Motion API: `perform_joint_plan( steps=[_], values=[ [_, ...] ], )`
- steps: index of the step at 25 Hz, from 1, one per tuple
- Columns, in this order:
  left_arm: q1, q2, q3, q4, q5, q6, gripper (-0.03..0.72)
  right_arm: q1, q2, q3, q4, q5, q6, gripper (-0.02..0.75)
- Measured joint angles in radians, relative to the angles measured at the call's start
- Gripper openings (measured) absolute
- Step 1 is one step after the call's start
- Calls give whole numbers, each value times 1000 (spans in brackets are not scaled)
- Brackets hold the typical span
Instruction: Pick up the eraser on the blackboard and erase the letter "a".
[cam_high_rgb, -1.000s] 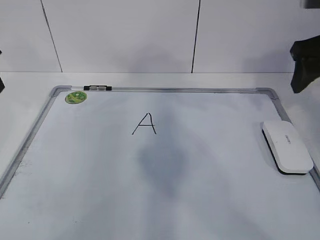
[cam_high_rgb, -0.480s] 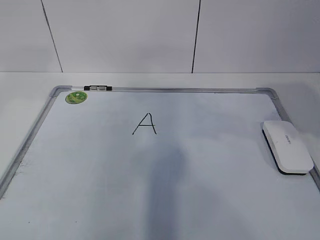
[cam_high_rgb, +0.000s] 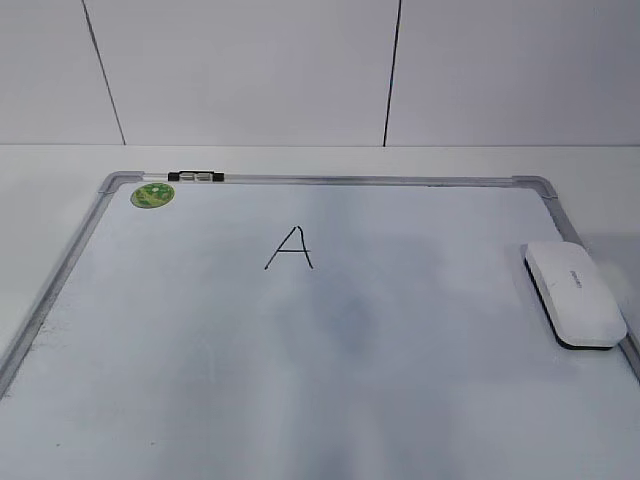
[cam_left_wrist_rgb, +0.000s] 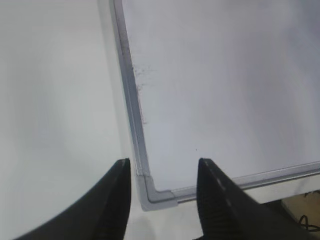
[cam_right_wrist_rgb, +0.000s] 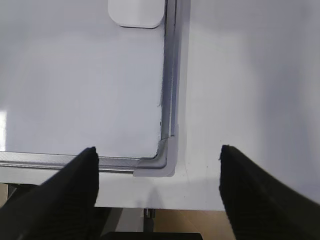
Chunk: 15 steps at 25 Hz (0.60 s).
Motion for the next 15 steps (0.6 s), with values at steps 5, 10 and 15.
perform_joint_plan(
  steps=[5, 10, 15],
  values=[
    [0, -191, 159, 6, 0, 0, 328, 0, -134, 96, 0, -41, 0, 594],
    [0, -378, 311, 12, -43, 0, 327, 0, -213, 154, 0, -64, -14, 594],
    [0, -535, 437, 20, -84, 0, 326, 0, -239, 188, -15, -80, -22, 594]
  ],
)
